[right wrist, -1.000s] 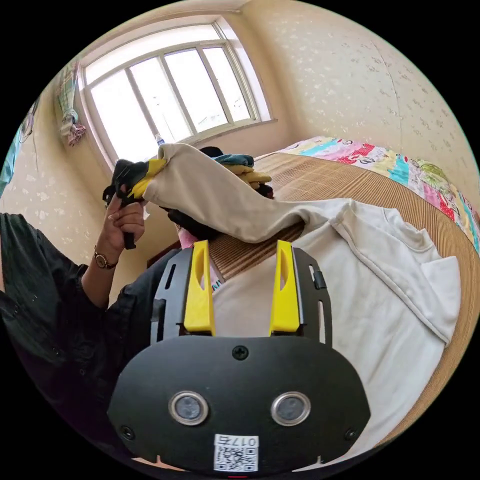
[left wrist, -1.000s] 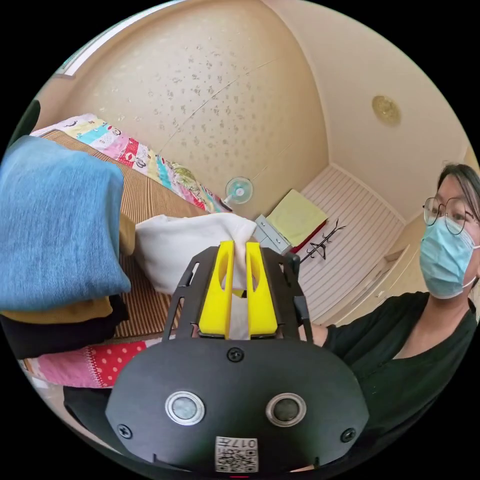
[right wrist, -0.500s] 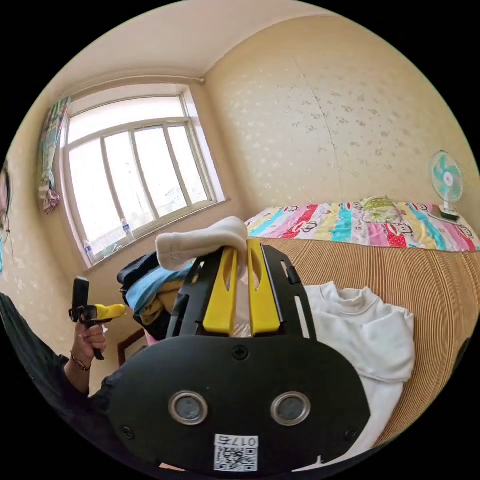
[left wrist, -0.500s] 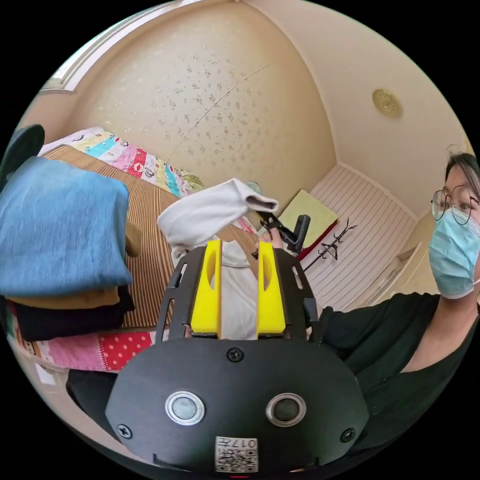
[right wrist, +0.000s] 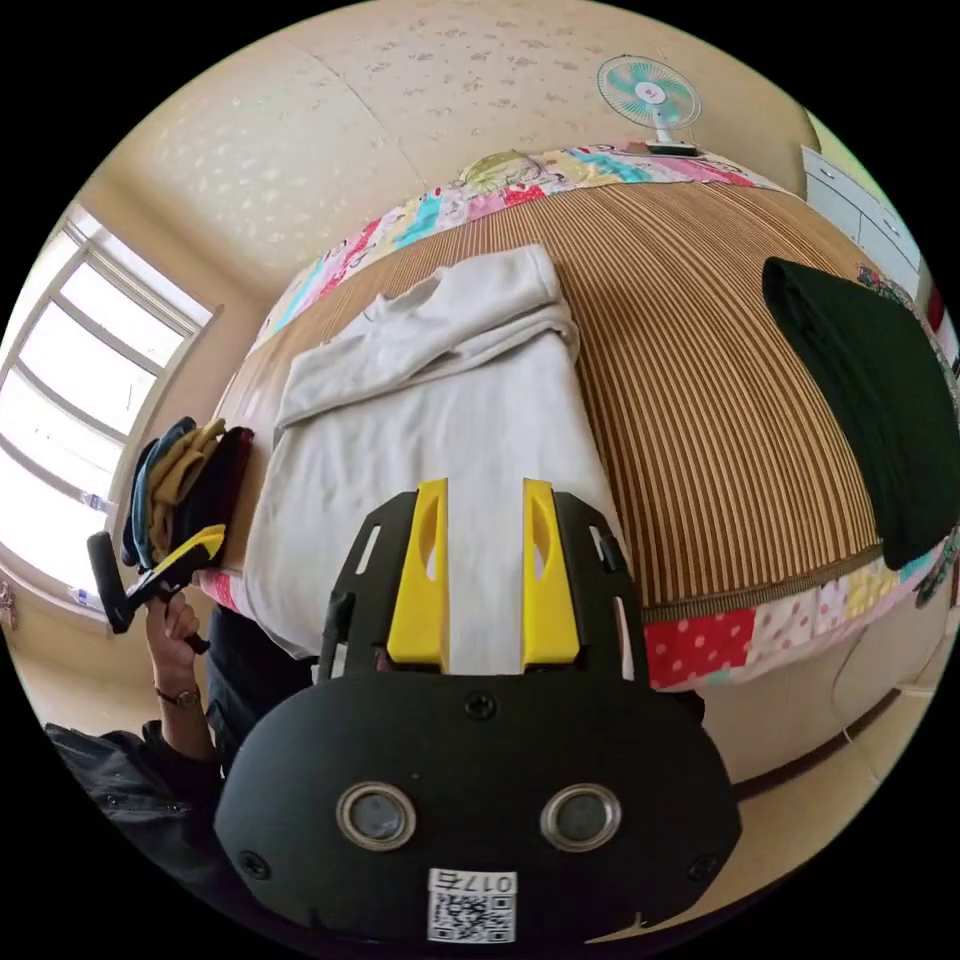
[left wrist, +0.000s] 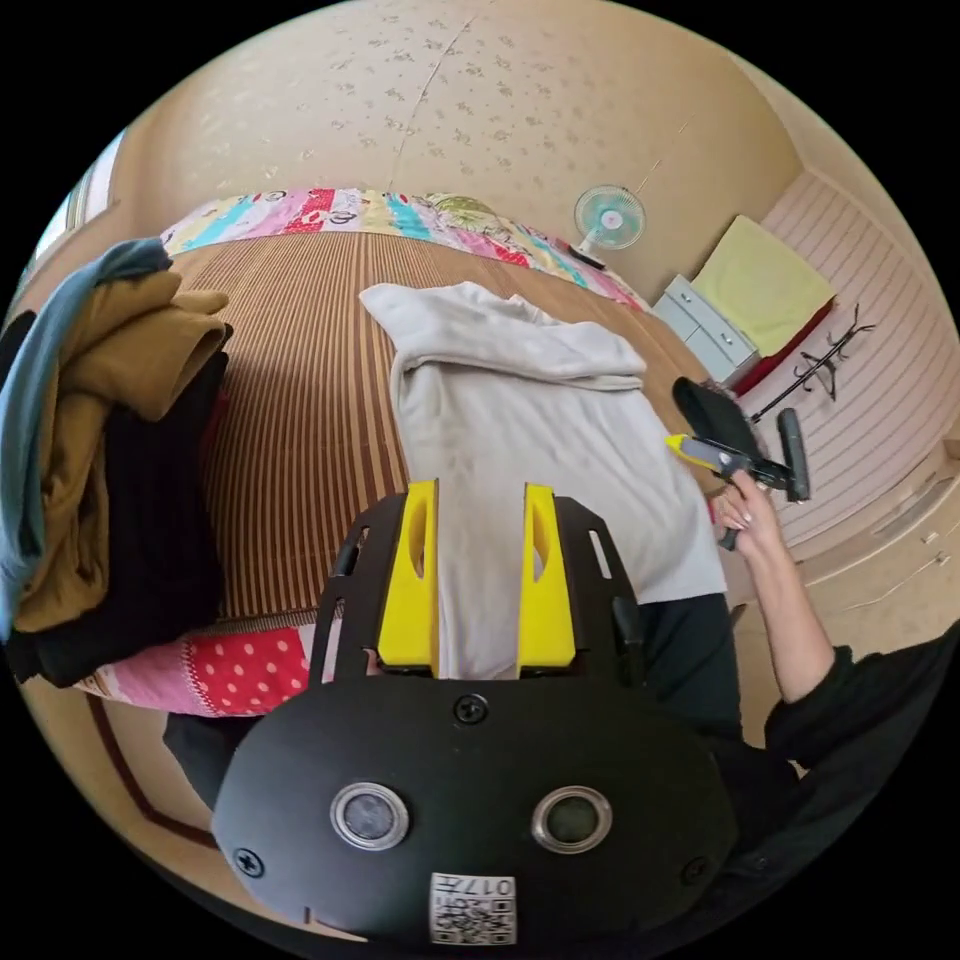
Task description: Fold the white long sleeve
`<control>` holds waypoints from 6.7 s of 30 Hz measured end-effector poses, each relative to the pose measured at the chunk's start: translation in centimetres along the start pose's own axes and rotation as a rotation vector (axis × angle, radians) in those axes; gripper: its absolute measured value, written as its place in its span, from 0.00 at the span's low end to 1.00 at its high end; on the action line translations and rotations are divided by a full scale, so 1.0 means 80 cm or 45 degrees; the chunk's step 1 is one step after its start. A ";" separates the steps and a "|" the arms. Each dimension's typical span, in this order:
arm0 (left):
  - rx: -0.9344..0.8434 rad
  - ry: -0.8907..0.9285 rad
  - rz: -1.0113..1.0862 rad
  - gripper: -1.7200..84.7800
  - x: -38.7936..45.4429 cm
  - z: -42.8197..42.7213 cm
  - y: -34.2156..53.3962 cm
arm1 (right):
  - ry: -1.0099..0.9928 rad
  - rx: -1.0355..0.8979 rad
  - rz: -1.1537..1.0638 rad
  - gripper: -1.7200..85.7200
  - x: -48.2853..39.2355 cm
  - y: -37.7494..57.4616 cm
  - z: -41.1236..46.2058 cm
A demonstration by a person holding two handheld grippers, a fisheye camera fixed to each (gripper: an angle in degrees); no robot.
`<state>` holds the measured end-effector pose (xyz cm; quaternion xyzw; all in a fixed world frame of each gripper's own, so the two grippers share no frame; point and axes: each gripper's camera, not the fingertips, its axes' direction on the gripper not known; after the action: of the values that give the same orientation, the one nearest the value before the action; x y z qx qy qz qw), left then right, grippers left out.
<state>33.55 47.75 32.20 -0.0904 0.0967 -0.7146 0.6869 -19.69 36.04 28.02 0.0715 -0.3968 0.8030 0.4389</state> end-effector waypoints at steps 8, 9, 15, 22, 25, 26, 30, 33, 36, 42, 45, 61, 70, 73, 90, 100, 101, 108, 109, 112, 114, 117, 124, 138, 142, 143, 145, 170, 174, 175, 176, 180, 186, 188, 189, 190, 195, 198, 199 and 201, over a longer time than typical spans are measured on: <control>-0.141 -0.218 0.087 0.13 0.088 0.104 -0.102 | 0.321 -0.075 -0.134 0.15 -0.068 -0.033 0.058; -0.135 -0.233 0.075 0.13 0.093 0.111 -0.119 | 0.318 -0.085 -0.141 0.15 -0.069 -0.046 0.062; -0.070 -0.316 0.058 0.13 0.102 0.150 -0.204 | 0.408 -0.017 -0.270 0.15 -0.095 -0.152 0.117; -0.065 -0.265 0.035 0.18 0.095 0.100 -0.179 | 0.258 -0.032 -0.237 0.14 -0.097 -0.165 0.082; -0.062 -0.225 -0.001 0.19 0.085 0.058 -0.115 | 0.229 0.105 -0.208 0.14 -0.077 -0.102 0.031; -0.065 -0.217 -0.012 0.19 0.083 0.052 -0.100 | 0.250 0.145 -0.177 0.15 -0.063 -0.076 0.015; -0.111 -0.185 -0.075 0.20 0.079 0.036 -0.012 | 0.306 0.212 -0.087 0.17 -0.014 -0.013 -0.003; -0.093 -0.207 -0.102 0.20 0.090 0.038 0.023 | 0.239 0.155 -0.056 0.18 0.010 0.014 0.011; -0.084 -0.227 -0.118 0.19 0.097 0.037 0.036 | 0.327 0.148 -0.052 0.17 -0.002 0.028 0.008; -0.078 -0.173 -0.133 0.15 0.089 0.040 0.048 | 0.333 0.298 0.094 0.17 0.010 0.062 -0.022; -0.081 -0.152 -0.137 0.12 0.086 0.044 0.052 | 0.397 0.295 0.146 0.17 0.029 0.075 -0.023; 0.323 0.798 -0.058 0.08 -0.056 -0.081 0.146 | -0.442 0.560 0.038 0.06 0.077 0.229 -0.171; 0.576 1.065 -0.197 0.08 -0.138 -0.142 0.188 | -0.606 0.924 0.033 0.05 0.065 0.299 -0.289; 0.589 1.009 -0.358 0.08 -0.149 -0.097 0.156 | -0.450 0.797 0.090 0.05 0.055 0.235 -0.256; 0.471 0.231 -0.349 0.20 -0.116 0.019 0.030 | 0.019 0.527 0.026 0.11 -0.103 -0.061 -0.044; 0.082 0.448 -0.678 0.13 -0.116 0.086 0.087 | 0.092 0.283 -0.045 0.13 -0.186 -0.089 0.032; 0.094 0.435 -0.686 0.13 -0.113 0.086 0.086 | -0.006 0.281 -0.141 0.14 -0.223 -0.100 0.025; 0.354 0.317 -0.462 0.09 -0.030 0.026 0.053 | -0.372 -0.336 -0.636 0.25 -0.416 -0.178 0.096; 0.372 0.282 -0.401 0.08 -0.011 0.019 0.045 | -0.297 -0.412 -0.687 0.27 -0.442 -0.187 0.119; 0.391 0.232 -0.324 0.08 0.023 0.011 0.034 | -0.050 -0.608 -0.781 0.27 -0.485 -0.203 0.177; 0.368 0.206 -0.296 0.08 0.034 0.015 0.028 | 0.060 -0.738 -0.844 0.25 -0.501 -0.205 0.203; 0.327 0.190 -0.273 0.09 0.040 0.014 0.021 | 0.292 -0.723 -0.951 0.16 -0.510 -0.206 0.202; 0.227 0.133 -0.290 0.16 0.038 0.011 0.006 | -0.211 -0.322 -0.701 0.10 -0.334 -0.246 0.049; 0.028 0.130 -0.223 0.16 0.049 0.095 -0.027 | -0.323 0.167 0.188 0.12 0.218 -0.046 0.002; 0.186 0.449 -0.279 0.17 0.012 0.091 -0.052 | -0.483 0.230 0.142 0.15 0.217 0.020 0.000; 0.197 0.508 -0.295 0.18 0.005 0.093 -0.058 | -0.563 0.243 0.151 0.16 0.217 0.037 0.001; 0.124 0.692 -0.355 0.21 -0.014 0.121 -0.087 | -0.708 0.270 0.193 0.17 0.220 0.064 0.007; -0.243 1.103 0.357 0.12 0.114 0.071 -0.014 | -1.098 0.376 -0.190 0.23 0.183 0.066 -0.032; -0.188 0.899 0.305 0.12 0.087 0.054 0.005 | -0.889 0.578 -0.310 0.21 0.222 0.012 -0.127; -0.197 0.919 0.266 0.13 0.078 0.056 0.010 | -0.885 0.648 -0.247 0.20 0.256 -0.004 -0.151; -0.201 0.937 0.246 0.13 0.073 0.057 0.012 | -0.876 0.716 -0.183 0.19 0.293 -0.016 -0.172; -0.208 0.935 0.154 0.13 0.042 0.055 0.030 | -0.763 0.771 0.139 0.17 0.434 -0.031 -0.194; -0.100 0.691 0.024 0.13 -0.021 0.005 0.061 | -0.421 0.644 0.895 0.13 0.597 0.118 -0.156; -0.034 0.573 -0.043 0.13 -0.049 -0.024 0.069 | -0.415 0.678 0.760 0.10 0.574 0.164 -0.155; 0.043 0.481 -0.091 0.14 -0.071 -0.052 0.074 | -0.416 0.680 0.741 0.09 0.564 0.174 -0.154; 0.168 0.381 -0.175 0.14 -0.097 -0.088 0.079 | -0.415 0.654 0.699 0.07 0.541 0.189 -0.148; 0.690 -0.012 -0.462 0.17 -0.185 -0.244 0.095 | -0.570 0.416 0.470 0.05 0.436 0.218 -0.101; 0.625 -0.203 -0.514 0.18 -0.214 -0.259 0.065 | -0.841 0.277 0.414 0.05 0.394 0.225 -0.068; 0.507 -0.243 -0.520 0.18 -0.227 -0.242 0.046 | -0.925 0.259 0.398 0.04 0.379 0.229 -0.058; 0.262 -0.254 -0.539 0.17 -0.249 -0.200 0.022 | -0.985 0.299 0.363 0.04 0.357 0.237 -0.053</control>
<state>31.86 67.80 16.34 -0.1083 -0.0657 -0.8362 0.5336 -50.36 51.86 27.49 0.3613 -0.4439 0.8094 0.1314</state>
